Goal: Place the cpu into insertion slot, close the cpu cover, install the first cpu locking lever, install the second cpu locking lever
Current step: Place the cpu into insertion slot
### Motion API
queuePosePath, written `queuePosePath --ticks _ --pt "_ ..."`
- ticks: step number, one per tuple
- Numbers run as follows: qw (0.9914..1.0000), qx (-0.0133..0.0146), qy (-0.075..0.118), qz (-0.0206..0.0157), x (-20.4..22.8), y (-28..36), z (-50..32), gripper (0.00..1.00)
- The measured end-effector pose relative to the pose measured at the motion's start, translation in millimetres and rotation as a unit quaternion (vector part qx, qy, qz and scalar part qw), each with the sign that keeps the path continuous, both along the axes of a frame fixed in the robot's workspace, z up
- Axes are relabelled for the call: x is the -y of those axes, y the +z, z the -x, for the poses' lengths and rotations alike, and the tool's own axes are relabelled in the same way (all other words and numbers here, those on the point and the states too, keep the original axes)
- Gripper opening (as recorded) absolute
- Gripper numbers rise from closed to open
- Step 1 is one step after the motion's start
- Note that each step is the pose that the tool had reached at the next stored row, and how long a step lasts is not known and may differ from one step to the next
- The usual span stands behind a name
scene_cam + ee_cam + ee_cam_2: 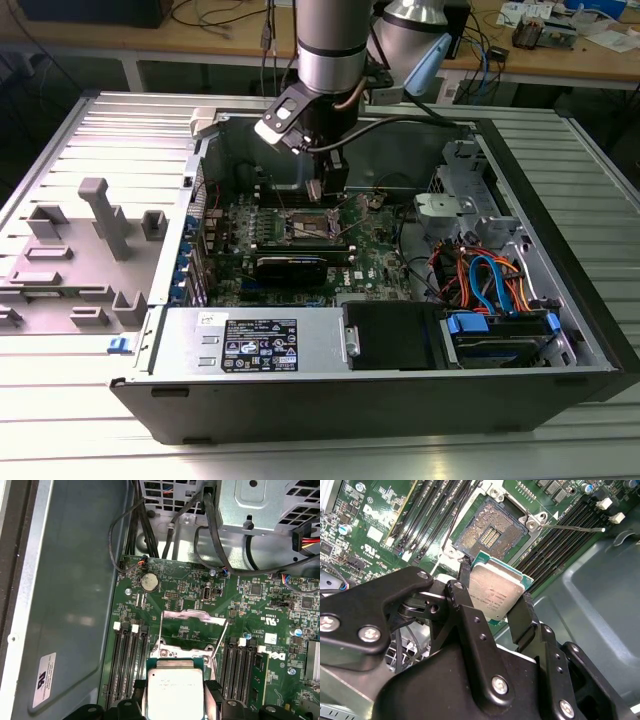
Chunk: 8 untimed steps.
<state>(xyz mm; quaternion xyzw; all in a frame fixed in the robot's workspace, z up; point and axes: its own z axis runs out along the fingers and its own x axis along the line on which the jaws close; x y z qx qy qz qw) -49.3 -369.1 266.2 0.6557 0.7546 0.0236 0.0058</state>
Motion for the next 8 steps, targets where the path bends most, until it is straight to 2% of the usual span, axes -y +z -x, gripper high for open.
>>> queuePosePath --ticks 8 --pt "0.99990 -0.0001 -0.014 0.0001 0.0 -5.4 4.0 0.54"
